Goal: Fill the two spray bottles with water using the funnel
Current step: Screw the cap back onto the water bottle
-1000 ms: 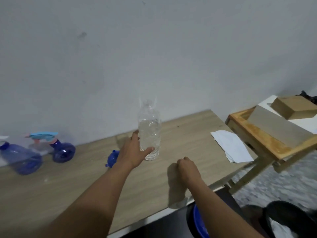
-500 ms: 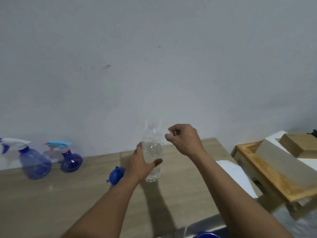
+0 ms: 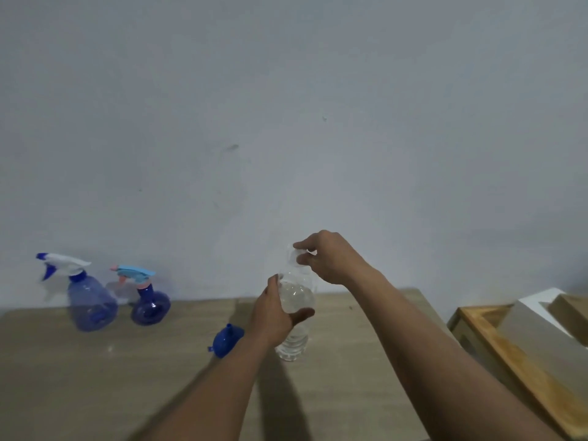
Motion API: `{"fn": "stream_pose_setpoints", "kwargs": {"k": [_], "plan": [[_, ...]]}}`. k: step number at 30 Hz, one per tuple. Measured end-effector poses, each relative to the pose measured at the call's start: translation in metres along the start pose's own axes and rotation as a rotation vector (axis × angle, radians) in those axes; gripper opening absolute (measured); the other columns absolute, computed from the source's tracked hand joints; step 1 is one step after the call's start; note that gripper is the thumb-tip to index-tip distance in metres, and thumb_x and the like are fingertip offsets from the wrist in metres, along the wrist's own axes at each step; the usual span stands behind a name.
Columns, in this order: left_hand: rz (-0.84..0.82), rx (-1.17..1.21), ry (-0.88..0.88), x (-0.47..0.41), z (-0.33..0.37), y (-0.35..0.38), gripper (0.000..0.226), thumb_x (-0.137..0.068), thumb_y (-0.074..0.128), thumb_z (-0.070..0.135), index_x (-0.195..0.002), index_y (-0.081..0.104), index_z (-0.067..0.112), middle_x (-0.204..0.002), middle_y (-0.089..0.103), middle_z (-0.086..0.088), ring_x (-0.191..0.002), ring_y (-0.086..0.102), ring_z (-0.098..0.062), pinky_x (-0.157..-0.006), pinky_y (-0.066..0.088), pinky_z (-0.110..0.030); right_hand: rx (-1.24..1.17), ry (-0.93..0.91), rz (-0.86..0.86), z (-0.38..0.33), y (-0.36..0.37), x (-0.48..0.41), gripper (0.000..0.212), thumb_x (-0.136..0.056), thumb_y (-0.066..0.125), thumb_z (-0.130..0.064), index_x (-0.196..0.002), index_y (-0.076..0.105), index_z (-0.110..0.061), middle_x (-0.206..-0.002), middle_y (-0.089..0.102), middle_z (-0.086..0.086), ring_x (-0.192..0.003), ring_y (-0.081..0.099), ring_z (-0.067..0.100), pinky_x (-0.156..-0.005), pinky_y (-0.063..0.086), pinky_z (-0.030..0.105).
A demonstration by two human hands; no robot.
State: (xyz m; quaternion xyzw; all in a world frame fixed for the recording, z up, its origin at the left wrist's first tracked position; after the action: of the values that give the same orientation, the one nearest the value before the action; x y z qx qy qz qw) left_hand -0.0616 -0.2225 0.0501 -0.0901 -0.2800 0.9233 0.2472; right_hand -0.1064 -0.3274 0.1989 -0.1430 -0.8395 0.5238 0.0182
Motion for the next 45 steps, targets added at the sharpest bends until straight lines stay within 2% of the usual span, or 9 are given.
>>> {"fn": "stream_pose_setpoints", "kwargs": {"k": [5,8,13,17,22,27,32,41,45], "plan": [[0.014,0.012,-0.008,0.0,-0.002,0.001,0.11,-0.064,0.085,0.062,-0.149,0.025,0.025,-0.153,0.044,-0.001,-0.138,0.045,-0.024,-0.107,0.044,-0.036,-0.012,-0.011,-0.017,0.001,0.007,-0.005,0.031,-0.099,0.059,-0.019,-0.128,0.068,-0.013,-0.124,0.069,0.001,-0.114,0.063,0.019,-0.083,0.041,0.021],[0.007,0.005,-0.013,0.0,-0.002,0.001,0.111,-0.065,0.085,0.063,-0.149,0.024,0.024,-0.153,0.044,-0.001,-0.137,0.046,-0.023,-0.105,0.044,-0.035,0.026,-0.011,0.036,0.002,0.008,-0.006,0.027,-0.095,0.066,-0.034,-0.11,0.069,-0.012,-0.1,0.063,-0.001,-0.094,0.06,0.018,-0.074,0.039,0.025],[0.007,-0.002,-0.012,0.001,-0.003,0.002,0.112,-0.065,0.083,0.064,-0.15,0.023,0.023,-0.154,0.042,-0.002,-0.139,0.044,-0.023,-0.107,0.044,-0.036,0.206,-0.026,0.15,-0.001,0.004,-0.002,0.047,-0.09,0.061,-0.058,-0.089,0.054,-0.012,-0.087,0.054,-0.001,-0.082,0.051,0.019,-0.064,0.039,0.031],[0.005,0.024,-0.019,0.0,-0.004,0.003,0.113,-0.065,0.084,0.062,-0.151,0.022,0.025,-0.156,0.04,-0.001,-0.141,0.042,-0.023,-0.109,0.043,-0.037,0.218,-0.024,0.196,0.001,0.005,0.0,0.059,-0.086,0.055,-0.071,-0.091,0.052,-0.013,-0.085,0.055,-0.002,-0.076,0.05,0.018,-0.061,0.041,0.032],[0.023,0.039,-0.034,-0.004,-0.007,0.0,0.114,-0.062,0.085,0.064,-0.151,0.023,0.027,-0.153,0.043,0.0,-0.138,0.044,-0.022,-0.106,0.045,-0.035,-0.067,-0.06,0.142,0.012,0.015,0.0,0.032,-0.098,0.056,-0.04,-0.121,0.062,-0.018,-0.1,0.053,-0.007,-0.086,0.055,0.011,-0.079,0.046,0.028],[0.047,0.037,-0.021,-0.005,-0.008,0.003,0.114,-0.063,0.085,0.063,-0.151,0.024,0.025,-0.155,0.04,0.002,-0.14,0.042,-0.02,-0.108,0.044,-0.035,-0.089,-0.008,0.193,0.026,0.016,-0.004,0.031,-0.091,0.06,-0.051,-0.097,0.055,-0.021,-0.096,0.055,-0.007,-0.087,0.055,0.011,-0.075,0.049,0.031],[0.064,0.037,-0.02,-0.006,-0.009,0.003,0.113,-0.063,0.084,0.065,-0.15,0.025,0.026,-0.154,0.04,0.003,-0.139,0.042,-0.018,-0.109,0.044,-0.037,-0.211,-0.029,0.176,0.024,0.029,-0.004,0.034,-0.097,0.056,-0.046,-0.123,0.06,-0.024,-0.124,0.057,-0.004,-0.109,0.058,0.013,-0.088,0.049,0.029],[0.068,0.058,-0.037,-0.007,-0.015,0.004,0.119,-0.056,0.082,0.073,-0.152,0.025,0.03,-0.153,0.041,0.008,-0.139,0.042,-0.015,-0.111,0.044,-0.039,-0.463,0.047,0.206,0.034,0.038,-0.003,0.023,-0.092,0.067,-0.043,-0.106,0.064,-0.026,-0.103,0.067,-0.016,-0.096,0.062,0.001,-0.08,0.049,0.021],[0.096,0.052,-0.03,-0.005,-0.014,0.006,0.109,-0.062,0.082,0.068,-0.148,0.031,0.026,-0.145,0.044,0.009,-0.134,0.045,-0.012,-0.108,0.045,-0.033,-0.539,0.061,0.247,0.037,0.038,0.002,0.02,-0.092,0.069,-0.04,-0.101,0.064,-0.023,-0.096,0.067,-0.017,-0.094,0.061,-0.002,-0.075,0.043,0.014]]}}
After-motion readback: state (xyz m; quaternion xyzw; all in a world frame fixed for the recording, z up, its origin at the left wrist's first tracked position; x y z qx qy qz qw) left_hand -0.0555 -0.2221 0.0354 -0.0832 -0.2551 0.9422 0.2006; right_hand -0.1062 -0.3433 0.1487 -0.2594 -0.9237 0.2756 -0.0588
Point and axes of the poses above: each hand's wrist, its own x-axis away from the middle knuckle, its own y-axis out of the palm, z = x × y, the point moved 10 cm from there along -x, towards the middle knuckle
